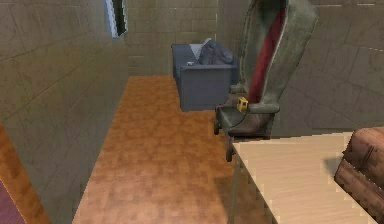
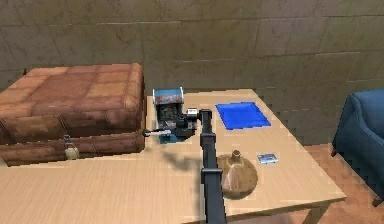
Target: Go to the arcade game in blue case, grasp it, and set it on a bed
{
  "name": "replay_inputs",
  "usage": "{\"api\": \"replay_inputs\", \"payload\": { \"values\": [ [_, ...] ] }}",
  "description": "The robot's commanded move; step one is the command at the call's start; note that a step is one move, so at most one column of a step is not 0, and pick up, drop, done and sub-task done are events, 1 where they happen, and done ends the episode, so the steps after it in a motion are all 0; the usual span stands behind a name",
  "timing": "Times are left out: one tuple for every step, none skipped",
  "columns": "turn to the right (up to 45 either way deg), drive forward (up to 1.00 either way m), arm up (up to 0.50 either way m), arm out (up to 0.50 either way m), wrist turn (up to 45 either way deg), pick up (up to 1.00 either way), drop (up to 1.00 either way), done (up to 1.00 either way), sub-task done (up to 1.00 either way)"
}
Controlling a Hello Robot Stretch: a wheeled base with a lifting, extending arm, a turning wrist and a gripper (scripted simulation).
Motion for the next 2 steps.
{"api": "replay_inputs", "payload": {
  "values": [
    [0.0,0.0,0.0,0.0,0.0,1.0,0.0,0.0,0.0],
    [0.0,0.0,0.1,0.0,0.0,0.0,0.0,0.0,0.0]
  ]
}}
